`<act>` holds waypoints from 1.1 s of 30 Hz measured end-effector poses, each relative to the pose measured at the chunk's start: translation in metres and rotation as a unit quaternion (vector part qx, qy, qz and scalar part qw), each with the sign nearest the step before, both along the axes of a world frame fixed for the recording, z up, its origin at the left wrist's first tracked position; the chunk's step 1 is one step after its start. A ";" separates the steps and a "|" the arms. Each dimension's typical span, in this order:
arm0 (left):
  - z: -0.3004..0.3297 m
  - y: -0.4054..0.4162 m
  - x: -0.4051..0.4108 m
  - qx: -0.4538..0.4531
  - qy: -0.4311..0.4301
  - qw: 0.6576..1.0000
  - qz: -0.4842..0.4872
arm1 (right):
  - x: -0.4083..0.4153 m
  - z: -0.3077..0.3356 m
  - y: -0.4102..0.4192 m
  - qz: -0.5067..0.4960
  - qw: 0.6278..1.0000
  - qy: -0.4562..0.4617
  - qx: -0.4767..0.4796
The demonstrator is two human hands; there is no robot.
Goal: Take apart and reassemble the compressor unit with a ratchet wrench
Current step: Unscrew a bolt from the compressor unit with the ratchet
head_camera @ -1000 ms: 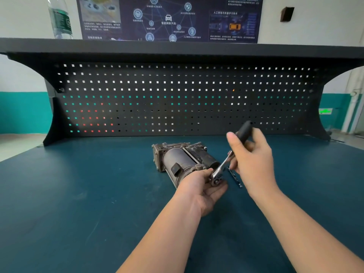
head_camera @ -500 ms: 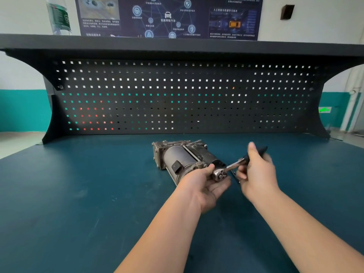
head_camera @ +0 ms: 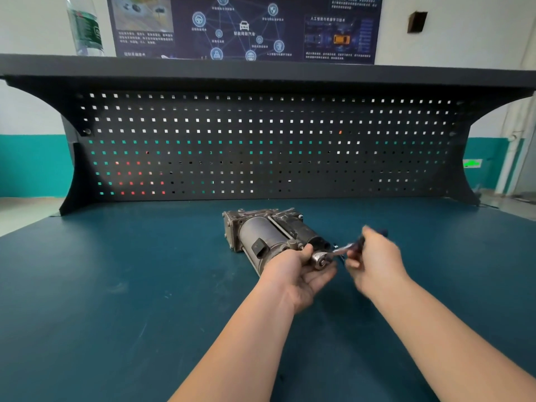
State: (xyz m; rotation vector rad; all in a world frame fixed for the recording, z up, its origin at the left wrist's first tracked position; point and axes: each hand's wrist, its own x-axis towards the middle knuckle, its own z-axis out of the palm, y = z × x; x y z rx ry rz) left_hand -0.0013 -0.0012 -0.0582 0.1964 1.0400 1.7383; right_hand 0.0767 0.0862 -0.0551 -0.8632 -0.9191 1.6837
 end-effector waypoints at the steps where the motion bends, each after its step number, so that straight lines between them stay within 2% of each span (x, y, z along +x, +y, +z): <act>1: 0.000 0.001 0.001 -0.004 0.009 1.000 -0.002 | 0.001 -0.005 0.001 0.018 0.996 0.031 -0.081; 2: -0.001 0.001 0.000 -0.006 0.015 1.000 -0.003 | 0.002 -0.007 0.001 0.026 0.990 0.047 -0.128; 4: -0.001 0.002 0.000 -0.012 0.019 1.000 -0.006 | 0.000 -0.005 0.000 0.019 0.992 0.054 -0.112; 5: 0.000 0.001 0.000 -0.014 0.021 1.000 -0.007 | -0.001 -0.002 0.000 0.006 0.997 0.057 -0.057; 7: 0.001 0.000 0.000 -0.016 0.025 1.000 -0.006 | -0.001 0.007 -0.004 -0.015 0.991 0.040 0.124; 10: 0.002 -0.002 -0.002 -0.019 0.033 0.999 -0.014 | 0.003 0.019 -0.016 0.013 0.927 -0.032 0.375; 12: 0.001 -0.003 -0.003 -0.020 0.030 0.999 -0.020 | 0.004 0.021 -0.023 0.029 0.889 -0.065 0.452; 14: 0.000 -0.003 -0.003 -0.019 0.024 0.999 -0.019 | 0.004 0.020 -0.024 0.014 0.881 -0.086 0.465; 15: 0.000 -0.003 -0.002 -0.018 0.025 0.999 -0.018 | 0.004 0.018 -0.023 -0.004 0.891 -0.098 0.443; 16: -0.001 -0.002 -0.002 -0.016 0.026 0.999 -0.017 | 0.003 0.016 -0.018 -0.017 0.917 -0.098 0.387; 18: -0.001 -0.001 -0.001 -0.014 0.023 1.000 -0.016 | 0.000 0.011 -0.007 -0.004 0.984 -0.027 0.174; 19: -0.001 0.000 -0.001 -0.014 0.020 1.000 -0.015 | -0.001 0.007 -0.002 0.014 0.998 0.025 0.048; 21: -0.002 0.000 -0.001 -0.015 0.020 1.000 -0.016 | -0.001 -0.003 0.001 0.032 0.987 0.083 -0.136; 23: -0.002 0.000 -0.001 -0.019 0.022 0.999 -0.013 | -0.002 -0.009 0.001 0.028 0.979 0.087 -0.181; 25: -0.003 0.001 0.000 -0.022 0.028 0.999 -0.013 | -0.004 -0.006 0.000 0.020 0.991 0.080 -0.108; 27: -0.003 0.001 0.000 -0.023 0.037 0.999 -0.013 | -0.004 0.003 -0.003 -0.012 0.997 0.051 0.053; 28: -0.003 0.001 0.000 -0.023 0.039 0.999 -0.013 | -0.003 0.007 -0.006 -0.031 0.988 0.007 0.153; 30: -0.004 0.001 -0.002 -0.019 0.034 0.999 -0.011 | -0.001 0.012 -0.016 -0.060 0.939 -0.079 0.329; 33: -0.005 0.001 -0.002 0.006 0.001 1.000 -0.006 | 0.000 0.013 -0.028 -0.036 0.881 -0.106 0.460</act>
